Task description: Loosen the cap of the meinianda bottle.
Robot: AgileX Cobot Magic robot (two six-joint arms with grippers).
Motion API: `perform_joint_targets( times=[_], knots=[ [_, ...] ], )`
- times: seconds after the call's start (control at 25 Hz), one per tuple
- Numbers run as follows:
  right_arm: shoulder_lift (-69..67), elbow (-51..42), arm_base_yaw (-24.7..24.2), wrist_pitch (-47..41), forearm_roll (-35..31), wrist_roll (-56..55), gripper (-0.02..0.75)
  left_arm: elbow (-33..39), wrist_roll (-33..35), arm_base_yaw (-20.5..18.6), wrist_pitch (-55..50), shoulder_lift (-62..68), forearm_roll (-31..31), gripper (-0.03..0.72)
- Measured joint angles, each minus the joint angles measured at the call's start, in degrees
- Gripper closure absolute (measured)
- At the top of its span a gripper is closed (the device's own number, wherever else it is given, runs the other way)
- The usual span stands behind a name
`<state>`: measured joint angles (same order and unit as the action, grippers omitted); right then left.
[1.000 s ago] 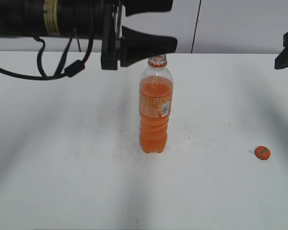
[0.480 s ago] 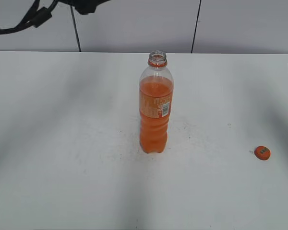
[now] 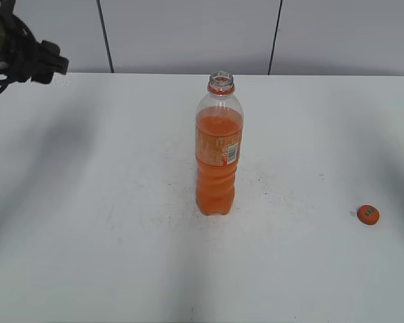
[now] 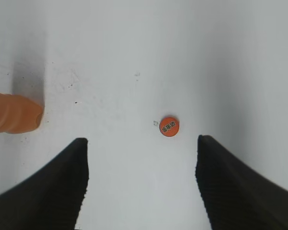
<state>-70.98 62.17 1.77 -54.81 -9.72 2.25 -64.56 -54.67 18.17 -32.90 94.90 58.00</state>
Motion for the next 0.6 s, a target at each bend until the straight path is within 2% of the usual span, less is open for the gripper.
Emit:
perform_joint_targets(
  times=[0.2, 0.36, 0.48, 0.6],
  knots=[
    [0.8, 0.2, 0.0, -2.0, 0.6, 0.0, 0.216, -1.5, 20.4, 0.0, -2.5, -0.3, -24.8, 0.1],
    [1.0, 0.5, 0.0, -6.1, 1.9, 0.8, 0.216, -3.6, 31.3, -0.8, -8.7, -0.6, -37.7, 0.115],
    [1.0, 0.5, 0.0, -10.1, 3.9, 2.0, 0.216, -4.9, 37.9, -3.5, -16.9, -0.6, -47.1, 0.136],
    [1.0, 0.5, 0.0, -13.7, 6.0, 2.2, 0.216, -5.7, 39.9, -6.3, -25.9, -0.6, -50.1, 0.164]
  ],
)
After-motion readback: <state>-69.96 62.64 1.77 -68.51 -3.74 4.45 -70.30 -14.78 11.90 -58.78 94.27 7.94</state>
